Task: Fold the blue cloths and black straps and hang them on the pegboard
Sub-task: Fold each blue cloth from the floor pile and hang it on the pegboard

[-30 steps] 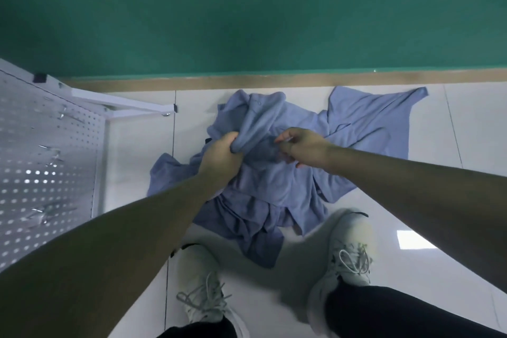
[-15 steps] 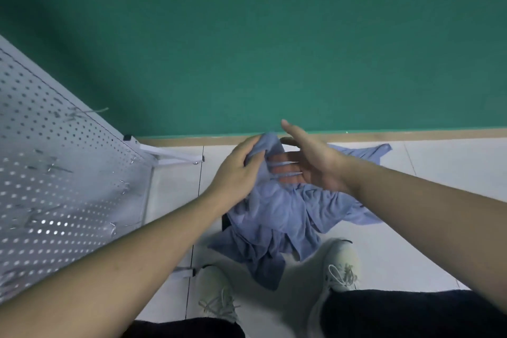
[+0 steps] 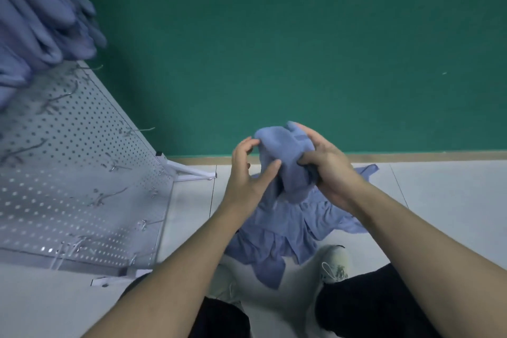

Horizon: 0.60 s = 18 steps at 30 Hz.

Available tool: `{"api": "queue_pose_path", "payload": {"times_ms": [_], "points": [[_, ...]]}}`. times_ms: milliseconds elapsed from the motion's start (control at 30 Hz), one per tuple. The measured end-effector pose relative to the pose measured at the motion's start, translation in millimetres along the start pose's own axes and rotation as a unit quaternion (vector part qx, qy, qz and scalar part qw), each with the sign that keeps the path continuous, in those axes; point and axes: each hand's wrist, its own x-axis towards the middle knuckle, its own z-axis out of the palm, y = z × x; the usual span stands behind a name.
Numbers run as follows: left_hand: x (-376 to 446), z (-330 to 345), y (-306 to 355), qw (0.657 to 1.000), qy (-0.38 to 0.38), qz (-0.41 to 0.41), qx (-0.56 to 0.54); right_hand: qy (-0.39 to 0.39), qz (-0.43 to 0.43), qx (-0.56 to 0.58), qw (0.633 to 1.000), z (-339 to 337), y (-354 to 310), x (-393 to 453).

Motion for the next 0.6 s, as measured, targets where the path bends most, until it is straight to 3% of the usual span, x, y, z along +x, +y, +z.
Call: {"api": "queue_pose_path", "payload": {"times_ms": [133,267,367,467,600], "points": [[-9,3,14,0.978,-0.017,-0.151,-0.140,-0.091,-0.025,-0.125,0.988,7,-2,-24],[-16,0,14,0.973,0.007,-0.174,-0.151,-0.082,-0.040,-0.211,0.973,7,1,-29],[-16,-2,16,0.964,0.025,-0.157,-0.212,-0.063,-0.003,-0.115,0.991,4,4,-26],[-17,-1,20,0.952,0.031,-0.152,-0.264,-0.020,0.089,0.010,0.996,5,6,-21],[-18,2,22,0.959,0.029,-0.157,-0.236,-0.059,0.131,-0.032,0.989,8,13,-19]]}}
